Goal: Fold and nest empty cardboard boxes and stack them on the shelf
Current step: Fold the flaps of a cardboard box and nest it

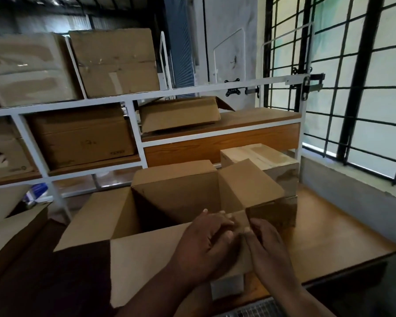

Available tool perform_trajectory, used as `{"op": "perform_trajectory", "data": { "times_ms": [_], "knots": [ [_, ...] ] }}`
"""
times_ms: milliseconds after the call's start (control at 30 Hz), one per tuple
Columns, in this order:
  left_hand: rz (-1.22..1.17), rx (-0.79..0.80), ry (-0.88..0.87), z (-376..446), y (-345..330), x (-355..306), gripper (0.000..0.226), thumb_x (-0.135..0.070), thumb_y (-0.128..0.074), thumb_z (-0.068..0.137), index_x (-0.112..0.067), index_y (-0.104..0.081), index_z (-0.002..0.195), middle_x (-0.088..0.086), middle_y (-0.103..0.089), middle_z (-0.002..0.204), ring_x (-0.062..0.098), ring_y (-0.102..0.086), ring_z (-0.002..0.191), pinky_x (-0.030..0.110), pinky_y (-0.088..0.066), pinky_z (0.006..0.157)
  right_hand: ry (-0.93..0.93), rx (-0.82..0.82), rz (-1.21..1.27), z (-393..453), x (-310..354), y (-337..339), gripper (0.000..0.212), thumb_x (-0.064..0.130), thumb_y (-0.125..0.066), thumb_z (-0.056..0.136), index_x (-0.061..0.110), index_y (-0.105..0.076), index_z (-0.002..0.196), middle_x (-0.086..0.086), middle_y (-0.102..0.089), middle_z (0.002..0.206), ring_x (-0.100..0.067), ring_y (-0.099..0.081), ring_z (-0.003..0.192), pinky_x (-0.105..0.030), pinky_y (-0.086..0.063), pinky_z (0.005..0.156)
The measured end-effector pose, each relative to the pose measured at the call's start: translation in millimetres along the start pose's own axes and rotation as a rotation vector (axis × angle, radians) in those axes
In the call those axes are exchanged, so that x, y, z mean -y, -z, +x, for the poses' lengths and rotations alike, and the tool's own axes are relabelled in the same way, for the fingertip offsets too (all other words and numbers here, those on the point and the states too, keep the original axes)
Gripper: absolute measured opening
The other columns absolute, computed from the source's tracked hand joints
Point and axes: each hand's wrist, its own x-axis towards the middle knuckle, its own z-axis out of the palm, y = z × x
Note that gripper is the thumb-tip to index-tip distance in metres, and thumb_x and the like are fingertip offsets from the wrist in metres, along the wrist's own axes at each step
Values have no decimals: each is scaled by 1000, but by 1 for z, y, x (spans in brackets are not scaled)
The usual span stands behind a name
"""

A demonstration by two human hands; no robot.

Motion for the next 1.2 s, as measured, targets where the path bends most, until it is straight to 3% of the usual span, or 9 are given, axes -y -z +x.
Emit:
{"op": "perform_trajectory", "data": {
  "times_ms": [100, 233, 333, 433, 600, 667, 800, 1000, 1200],
  "knots": [
    [-173, -149, 164, -41, 30, 7, 20, -17, -65, 104, -25, -82, 98, -8, -82, 108, 10, -75, 108, 26, -50, 107, -140, 115, 110, 6, 13, -4, 22, 49, -53, 110, 39, -63, 126, 8, -63, 125, -4, -57, 106, -32, -42, 84],
    [-205, -599, 640, -92, 92, 18, 49, -18, -61, 108, -15, -70, 60, 6, -69, 62, 22, -64, 62, 46, -55, 68, -256, 197, 150, 21, 28, -9, 35, 58, -49, 108, 34, -58, 132, 4, -57, 118, -13, -54, 99, -35, -41, 88],
    [-229, -723, 980, -114, 123, 41, 37, -39, -59, 108, -19, -75, 80, 4, -74, 80, 24, -67, 78, 44, -53, 79, -283, 170, 124, 31, 35, -16, 56, 68, -51, 104, 31, -55, 145, -6, -55, 136, -27, -56, 116, -48, -44, 105],
    [-423, -468, 1240, -112, 123, 60, 61, -72, -52, 100, -24, -63, 135, 10, -64, 132, 22, -58, 98, 46, -46, 92, -329, 193, 152, 42, 39, -17, 69, 71, -50, 103, 26, -50, 154, -10, -54, 147, -33, -54, 129, -52, -41, 114],
    [-490, -385, 1314, -71, 128, 58, 76, -73, -57, 97, -18, -52, 149, 9, -55, 103, 30, -57, 95, 50, -50, 102, -412, 252, 165, 56, 47, -10, 65, 71, -54, 101, 21, -55, 144, -9, -66, 126, -31, -64, 112, -53, -49, 103],
    [-429, -402, 1319, -58, 138, 71, 80, -74, -57, 96, -16, -51, 150, 13, -59, 113, 34, -58, 103, 52, -50, 106, -438, 292, 175, 60, 54, -12, 53, 61, -56, 105, 21, -59, 139, -12, -68, 123, -34, -66, 111, -52, -52, 97],
    [-541, -440, 1263, -40, 149, 84, 81, -69, -65, 94, -15, -49, 151, 11, -58, 116, 31, -55, 96, 47, -46, 84, -397, 268, 192, 66, 60, -22, 33, 46, -53, 110, 19, -65, 125, -16, -72, 116, -37, -67, 109, -57, -53, 104],
    [-497, -476, 1139, -21, 145, 82, 51, -46, -52, 109, -11, -55, 146, 16, -62, 135, 31, -58, 113, 46, -46, 101, -414, 190, 242, 84, 55, -32, 32, 41, -51, 109, 18, -69, 123, -16, -74, 116, -38, -71, 106, -58, -58, 99],
    [-280, -429, 1089, -1, 162, 27, 28, -31, -45, 114, -8, -56, 125, 11, -59, 101, 22, -56, 86, 32, -36, 62, -269, 161, -16, 104, 83, 2, 41, 29, -48, 111, -3, -67, 130, -5, -62, 88, -30, -63, 95, -47, -56, 90]
  ]
}}
